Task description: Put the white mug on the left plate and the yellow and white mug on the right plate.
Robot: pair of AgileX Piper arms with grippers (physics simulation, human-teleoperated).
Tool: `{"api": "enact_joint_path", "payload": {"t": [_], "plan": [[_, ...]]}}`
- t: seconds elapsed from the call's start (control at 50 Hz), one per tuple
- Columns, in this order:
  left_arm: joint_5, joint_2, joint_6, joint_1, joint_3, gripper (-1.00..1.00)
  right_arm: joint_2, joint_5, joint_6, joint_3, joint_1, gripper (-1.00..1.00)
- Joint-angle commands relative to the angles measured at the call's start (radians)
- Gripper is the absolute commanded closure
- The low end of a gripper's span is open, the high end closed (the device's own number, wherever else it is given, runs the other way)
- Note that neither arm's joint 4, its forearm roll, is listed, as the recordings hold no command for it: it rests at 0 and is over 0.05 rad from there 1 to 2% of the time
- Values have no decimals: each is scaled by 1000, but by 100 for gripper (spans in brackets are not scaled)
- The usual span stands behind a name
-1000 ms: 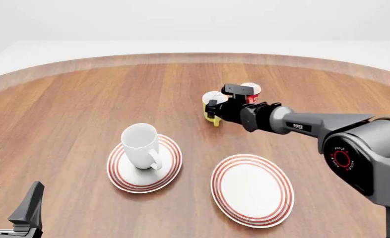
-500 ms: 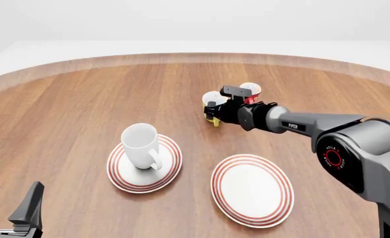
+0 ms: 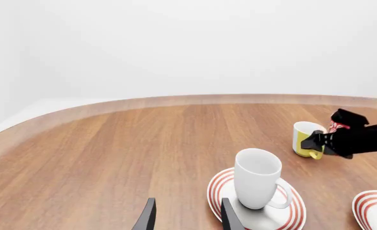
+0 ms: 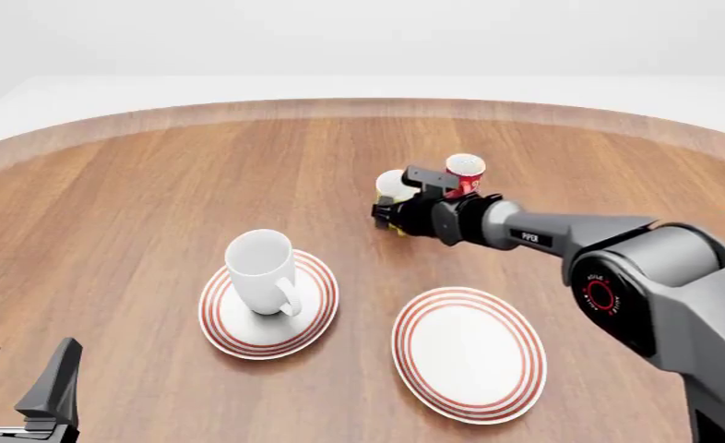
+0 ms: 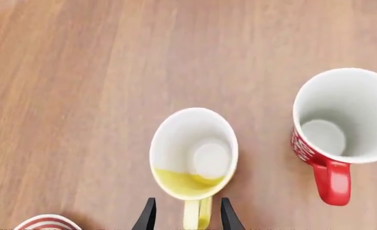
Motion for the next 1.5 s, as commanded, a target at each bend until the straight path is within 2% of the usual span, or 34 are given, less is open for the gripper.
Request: {"api": "enact_joint_path", "payload": {"t": [0.02,0.2,0.22,0.7,1.3,1.5], "plan": [[0,0,0,0,0,-100,16,22,27,-12,16,-100],[0,0,0,0,0,-100,8,16,28,0,19,-100],[0,0,0,0,0,-100,6,15,25,2,16,100],[0,0,0,0,0,-100,-65,-12,-16,54,-8,100],[0,0,0,0,0,-100,-291,-55,-79,237,-16,100],[0,0,0,0,0,-100,-393,-76,-120,331,-14,100]]}}
